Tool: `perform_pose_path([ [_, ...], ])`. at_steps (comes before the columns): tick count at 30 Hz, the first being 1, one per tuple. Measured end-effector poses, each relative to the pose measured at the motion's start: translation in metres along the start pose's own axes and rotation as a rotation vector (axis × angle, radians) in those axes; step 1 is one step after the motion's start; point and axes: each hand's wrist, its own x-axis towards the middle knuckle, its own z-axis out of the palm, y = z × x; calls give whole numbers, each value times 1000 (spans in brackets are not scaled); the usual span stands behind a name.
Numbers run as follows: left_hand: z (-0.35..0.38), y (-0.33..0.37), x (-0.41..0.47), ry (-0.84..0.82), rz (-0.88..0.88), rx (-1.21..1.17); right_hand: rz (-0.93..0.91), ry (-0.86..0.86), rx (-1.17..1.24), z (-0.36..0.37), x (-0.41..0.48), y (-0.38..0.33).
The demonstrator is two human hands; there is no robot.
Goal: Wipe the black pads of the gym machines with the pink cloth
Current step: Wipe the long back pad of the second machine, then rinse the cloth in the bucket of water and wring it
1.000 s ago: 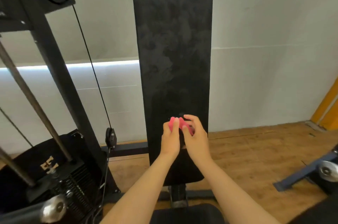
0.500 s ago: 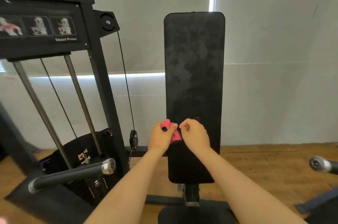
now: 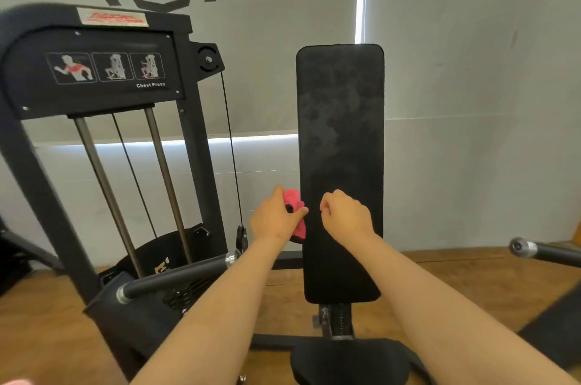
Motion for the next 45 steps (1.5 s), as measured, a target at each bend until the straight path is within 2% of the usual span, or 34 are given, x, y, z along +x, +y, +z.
perform_pose_path([
  [9, -39, -20, -50, 1, 80, 93, 27, -16, -68, -4, -53, -31],
  [15, -59, -35, -76, 42, 190, 299, -43, -19, -104, -4, -70, -54],
  [21, -85, -59, -108, 104, 199, 404, -145, -60, -63, 5, -78, -86],
  [25, -109, -75, -133, 139, 106, 486, -287, -105, 11, 15, -97, -114],
  [33, -137, -109, -217, 177, -69, 433, -557, -149, 135, 41, -146, -149],
  [38, -176, -166, -278, 151, -206, 469, -713, -222, 221, 61, -180, -208],
  [42, -208, -216, -319, 157, -332, 498, -782, -262, 196, 84, -200, -256],
  [45, -237, -262, -347, 99, -362, 511, -860, -309, 108, 109, -218, -310],
])
